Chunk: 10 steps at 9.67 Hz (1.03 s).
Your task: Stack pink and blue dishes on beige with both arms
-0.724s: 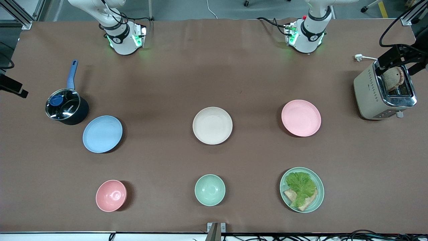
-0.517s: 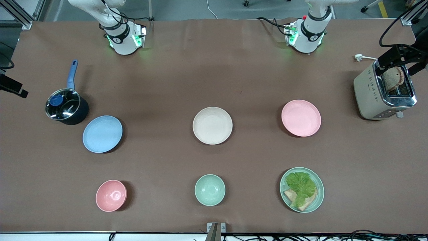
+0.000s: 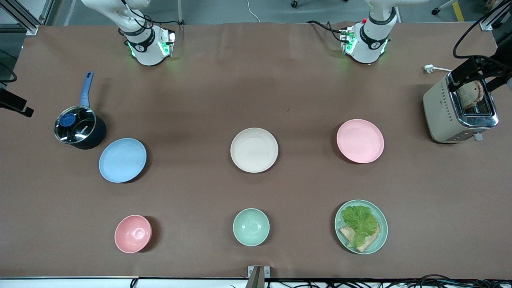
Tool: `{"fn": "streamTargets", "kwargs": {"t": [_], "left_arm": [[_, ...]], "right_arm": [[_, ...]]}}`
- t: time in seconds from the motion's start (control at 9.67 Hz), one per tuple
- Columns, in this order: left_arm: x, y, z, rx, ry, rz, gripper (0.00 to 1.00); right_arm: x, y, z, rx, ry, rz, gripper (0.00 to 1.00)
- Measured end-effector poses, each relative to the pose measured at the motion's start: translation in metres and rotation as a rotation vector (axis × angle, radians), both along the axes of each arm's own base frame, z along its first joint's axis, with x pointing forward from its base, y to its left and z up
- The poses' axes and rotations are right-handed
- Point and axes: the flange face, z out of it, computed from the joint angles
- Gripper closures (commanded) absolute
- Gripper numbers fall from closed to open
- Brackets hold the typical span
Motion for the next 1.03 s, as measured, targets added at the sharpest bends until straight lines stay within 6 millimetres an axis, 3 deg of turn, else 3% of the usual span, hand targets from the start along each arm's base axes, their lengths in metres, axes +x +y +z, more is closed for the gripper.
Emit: {"fn": "streamTargets", "kwargs": {"t": [0.1,0.31,0.52,0.72,0.83,0.93,1.03], "left_arm": [[0.010,0.011,-0.028,-0.020,-0.001,0.008,0.00],[0.023,0.032,-0.110,-0.065,0.018,-0.067,0.00],[0.027,0.042,-0.199,-0.140,0.069,-0.197,0.00],[0.022,0.050,-0.272,-0.250,0.098,-0.326,0.00],[0.017,0.059,-0.304,-0.294,0.106,-0.369,0.05],[0.011,0.070,-0.333,-0.313,0.116,-0.391,0.18],[0.004,0.077,-0.359,-0.323,0.144,-0.407,0.19]], "right_arm": [[0.000,0.000,0.000,0.000,0.000,0.000,0.00],[0.000,0.000,0.000,0.000,-0.001,-0.001,0.00],[0.000,-0.001,0.000,0.000,-0.001,-0.001,0.00],[0.000,-0.004,-0.002,-0.001,0.000,-0.008,0.00],[0.000,-0.011,-0.006,0.000,0.008,-0.019,0.00],[0.000,-0.020,-0.015,0.002,0.025,-0.017,0.00],[0.002,-0.030,-0.029,0.010,0.050,0.007,0.00]]}}
